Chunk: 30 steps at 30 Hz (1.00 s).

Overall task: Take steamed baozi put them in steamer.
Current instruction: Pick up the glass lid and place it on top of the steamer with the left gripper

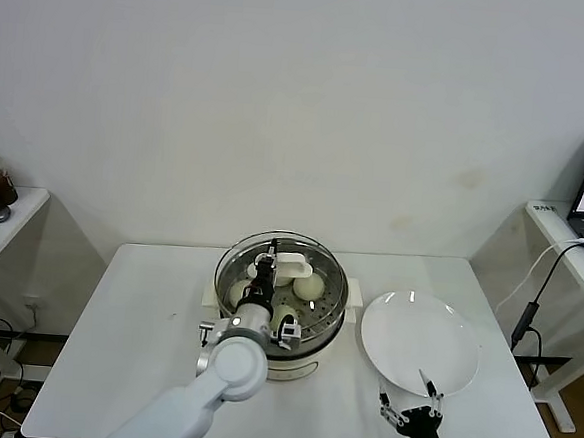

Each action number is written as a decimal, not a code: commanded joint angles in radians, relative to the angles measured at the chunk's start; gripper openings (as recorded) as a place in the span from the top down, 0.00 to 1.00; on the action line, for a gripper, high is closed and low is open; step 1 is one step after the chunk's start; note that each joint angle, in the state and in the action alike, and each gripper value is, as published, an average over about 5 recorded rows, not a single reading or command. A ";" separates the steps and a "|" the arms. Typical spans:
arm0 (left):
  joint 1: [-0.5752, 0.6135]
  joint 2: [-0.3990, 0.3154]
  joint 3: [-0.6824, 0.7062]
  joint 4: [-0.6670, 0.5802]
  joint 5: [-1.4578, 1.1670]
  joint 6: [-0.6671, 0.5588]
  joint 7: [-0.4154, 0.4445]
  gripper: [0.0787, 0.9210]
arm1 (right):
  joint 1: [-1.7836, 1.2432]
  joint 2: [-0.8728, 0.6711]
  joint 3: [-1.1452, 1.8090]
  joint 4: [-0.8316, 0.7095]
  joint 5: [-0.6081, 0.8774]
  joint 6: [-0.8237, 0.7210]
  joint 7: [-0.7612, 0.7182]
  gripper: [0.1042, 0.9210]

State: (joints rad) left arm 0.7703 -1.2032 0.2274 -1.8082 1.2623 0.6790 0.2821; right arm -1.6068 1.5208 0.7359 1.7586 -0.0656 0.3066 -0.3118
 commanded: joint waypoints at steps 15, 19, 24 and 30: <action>0.028 -0.030 -0.004 0.021 0.005 -0.001 -0.008 0.89 | 0.000 0.000 -0.008 -0.004 -0.007 -0.001 -0.004 0.12; 0.030 -0.030 -0.004 0.022 -0.013 0.000 -0.014 0.89 | 0.001 0.000 -0.009 -0.005 -0.008 -0.001 -0.005 0.12; 0.032 -0.033 -0.004 0.019 -0.031 0.000 -0.020 0.89 | 0.002 0.001 -0.011 -0.008 -0.010 0.000 -0.005 0.12; 0.032 -0.032 -0.004 0.016 -0.041 0.000 -0.021 0.89 | 0.002 0.001 -0.012 -0.009 -0.012 0.001 -0.007 0.12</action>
State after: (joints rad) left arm 0.8030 -1.2345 0.2214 -1.7914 1.2389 0.6790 0.2631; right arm -1.6055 1.5218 0.7244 1.7503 -0.0761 0.3061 -0.3175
